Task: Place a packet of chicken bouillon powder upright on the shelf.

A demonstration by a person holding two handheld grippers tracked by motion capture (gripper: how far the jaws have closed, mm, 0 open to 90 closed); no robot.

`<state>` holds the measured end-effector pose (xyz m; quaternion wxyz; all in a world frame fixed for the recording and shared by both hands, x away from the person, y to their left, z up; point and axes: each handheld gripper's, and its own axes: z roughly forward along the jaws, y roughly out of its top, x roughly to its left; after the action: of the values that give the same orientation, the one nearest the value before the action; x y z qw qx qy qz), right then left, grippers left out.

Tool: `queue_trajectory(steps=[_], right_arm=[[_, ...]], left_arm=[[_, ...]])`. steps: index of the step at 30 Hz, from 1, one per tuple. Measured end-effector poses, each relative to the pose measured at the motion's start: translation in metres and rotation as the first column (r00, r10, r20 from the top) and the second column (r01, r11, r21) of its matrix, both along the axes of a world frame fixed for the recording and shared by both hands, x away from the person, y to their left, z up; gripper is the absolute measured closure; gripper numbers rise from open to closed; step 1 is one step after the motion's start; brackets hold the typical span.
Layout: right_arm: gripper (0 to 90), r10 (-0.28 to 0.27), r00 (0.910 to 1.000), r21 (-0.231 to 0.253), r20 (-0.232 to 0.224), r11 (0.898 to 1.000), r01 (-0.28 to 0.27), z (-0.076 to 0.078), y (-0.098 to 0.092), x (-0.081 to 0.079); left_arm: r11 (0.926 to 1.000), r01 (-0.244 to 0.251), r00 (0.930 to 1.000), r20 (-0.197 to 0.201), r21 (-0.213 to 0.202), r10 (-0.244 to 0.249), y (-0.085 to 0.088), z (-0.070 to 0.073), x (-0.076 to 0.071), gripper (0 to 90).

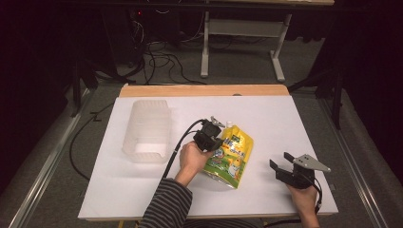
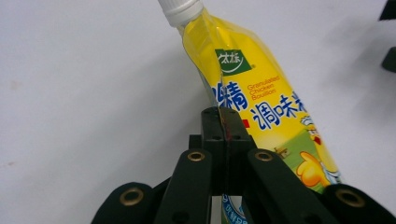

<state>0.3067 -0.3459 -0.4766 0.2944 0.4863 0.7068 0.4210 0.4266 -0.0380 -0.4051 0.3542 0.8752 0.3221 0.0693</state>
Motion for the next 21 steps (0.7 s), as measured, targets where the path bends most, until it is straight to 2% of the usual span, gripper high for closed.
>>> queue_trajectory(steps=[2,4,5,8,9,14,17,21], right_arm=[[32.8,0.000,1.0000,0.000,0.000,1.000,0.000,0.000,0.000,0.000],[32.8,0.001,1.0000,0.000,0.000,1.000,-0.001,0.000,0.000,0.000],[32.8,0.000,1.0000,-0.001,0.000,1.000,0.000,0.000,0.000,0.000],[32.8,0.000,1.0000,0.000,0.000,1.000,0.000,0.000,0.000,0.000],[32.8,0.000,1.0000,0.000,0.001,1.000,0.000,0.000,0.000,0.000],[32.8,0.000,1.0000,-0.001,-0.002,1.000,0.000,0.000,0.000,0.000],[32.8,-0.002,1.0000,-0.003,-0.001,1.000,0.002,0.000,0.000,0.000],[32.8,-0.004,1.0000,-0.004,-0.001,1.000,0.004,0.000,0.000,0.000]], left_arm=[[0.9995,0.009,0.9995,0.029,-0.031,-0.009,0.003,0.014,-0.005,90.0],[0.9992,0.015,0.9985,0.054,-0.037,-0.013,0.004,0.022,-0.009,90.0],[0.9992,0.015,0.9985,0.054,-0.037,-0.013,0.004,0.022,-0.009,90.0],[0.9983,0.028,0.9954,0.093,-0.052,-0.023,0.007,0.037,-0.016,90.0],[0.9984,0.038,0.9929,0.114,-0.042,-0.033,0.008,0.044,-0.018,90.0],[0.9975,0.055,0.9857,0.162,-0.045,-0.047,0.015,0.064,-0.026,90.0],[0.9985,0.045,0.9815,0.187,-0.030,-0.039,0.022,0.070,-0.028,90.0],[0.9993,0.019,0.9816,0.191,-0.031,-0.013,0.034,0.073,-0.025,90.0]])
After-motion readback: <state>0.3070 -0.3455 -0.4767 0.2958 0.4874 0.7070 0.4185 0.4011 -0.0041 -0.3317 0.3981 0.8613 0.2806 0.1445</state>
